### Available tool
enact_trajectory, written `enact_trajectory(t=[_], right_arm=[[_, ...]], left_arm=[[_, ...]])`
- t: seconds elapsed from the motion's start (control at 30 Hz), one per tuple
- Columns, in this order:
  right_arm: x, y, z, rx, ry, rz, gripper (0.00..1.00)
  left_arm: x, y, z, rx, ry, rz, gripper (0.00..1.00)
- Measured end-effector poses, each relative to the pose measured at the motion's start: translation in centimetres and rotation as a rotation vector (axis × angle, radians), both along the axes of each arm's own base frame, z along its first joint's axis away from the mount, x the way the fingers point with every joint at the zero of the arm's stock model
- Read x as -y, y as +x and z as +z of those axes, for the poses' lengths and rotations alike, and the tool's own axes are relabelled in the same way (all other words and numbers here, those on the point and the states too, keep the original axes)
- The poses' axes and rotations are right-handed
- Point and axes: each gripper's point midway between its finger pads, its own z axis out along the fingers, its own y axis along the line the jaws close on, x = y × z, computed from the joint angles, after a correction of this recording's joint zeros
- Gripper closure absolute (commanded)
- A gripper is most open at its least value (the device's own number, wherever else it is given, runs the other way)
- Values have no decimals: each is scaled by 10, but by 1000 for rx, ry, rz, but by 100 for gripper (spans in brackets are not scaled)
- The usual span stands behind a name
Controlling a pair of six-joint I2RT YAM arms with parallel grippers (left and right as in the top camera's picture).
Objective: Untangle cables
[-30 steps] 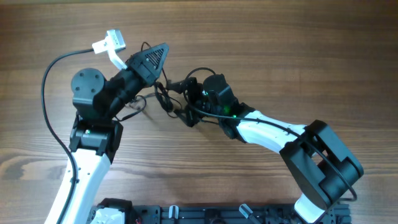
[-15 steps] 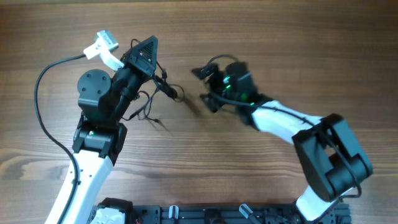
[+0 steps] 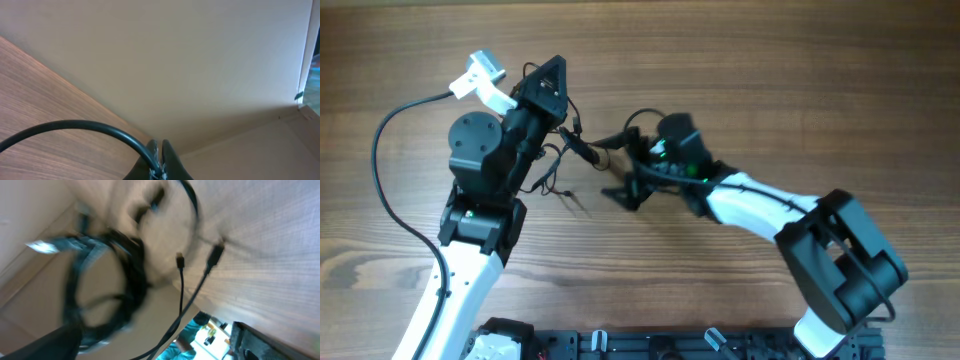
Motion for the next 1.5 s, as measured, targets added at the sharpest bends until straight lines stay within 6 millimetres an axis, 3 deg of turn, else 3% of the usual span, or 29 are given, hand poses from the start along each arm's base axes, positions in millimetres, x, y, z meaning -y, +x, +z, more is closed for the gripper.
enact_trajectory(t=[0.1, 0.2, 0.23, 0.3, 0.33, 0.37, 0.4, 0.57, 0.67, 0.9, 0.97, 1.03, 1.13, 1.2, 1.23, 1.33, 1.43, 1.5], right_arm=[[-10, -2, -2, 2, -21, -51, 0], [-6, 17, 4, 54, -18, -147, 1], [-4, 22, 4, 63, -25, -171, 9], [0, 29, 3, 68, -32, -210, 36], [2, 31, 3, 71, -36, -223, 66], [3, 32, 3, 71, -38, -232, 85], [4, 34, 2, 73, -41, -239, 96], [20, 45, -6, 99, -97, -271, 96], [53, 73, -8, 237, -170, -261, 96], [147, 124, 1, 471, -239, -214, 96], [169, 131, 15, 561, -245, -195, 96], [183, 135, 30, 650, -254, -175, 96], [187, 132, 46, 773, -255, -111, 96], [172, 119, 51, 880, -229, 10, 96], [165, 112, 54, 918, -207, 61, 96], [147, 95, 72, 1065, -111, 185, 96], [139, 83, 99, 1207, -11, 246, 96], [136, 77, 116, 1262, 49, 267, 96]], left_arm=[[12, -3, 0, 0, 0, -27, 96], [29, -9, 0, 0, 0, -72, 96], [33, -11, 0, 0, 0, -84, 96], [39, -13, 0, 0, 0, -99, 96], [40, -14, 0, 1, 0, -102, 96], [40, -14, 1, 2, 0, -103, 96], [40, -15, 2, 6, -1, -104, 96], [37, -26, 6, -4, 2, -103, 96], [32, -34, -4, -51, 32, -101, 96], [-29, -66, -95, -462, 151, 31, 96], [-44, -80, -121, -593, 164, 61, 94], [-53, -87, -132, -649, 167, 88, 86], [-53, -86, -132, -647, 162, 81, 68], [-47, -76, -125, -594, 170, 44, 44], [-42, -70, -119, -549, 188, 8, 39], [-18, -58, -104, -403, 277, -163, 36], [6, -59, -110, -347, 335, -346, 36], [20, -61, -125, -356, 352, -458, 32]])
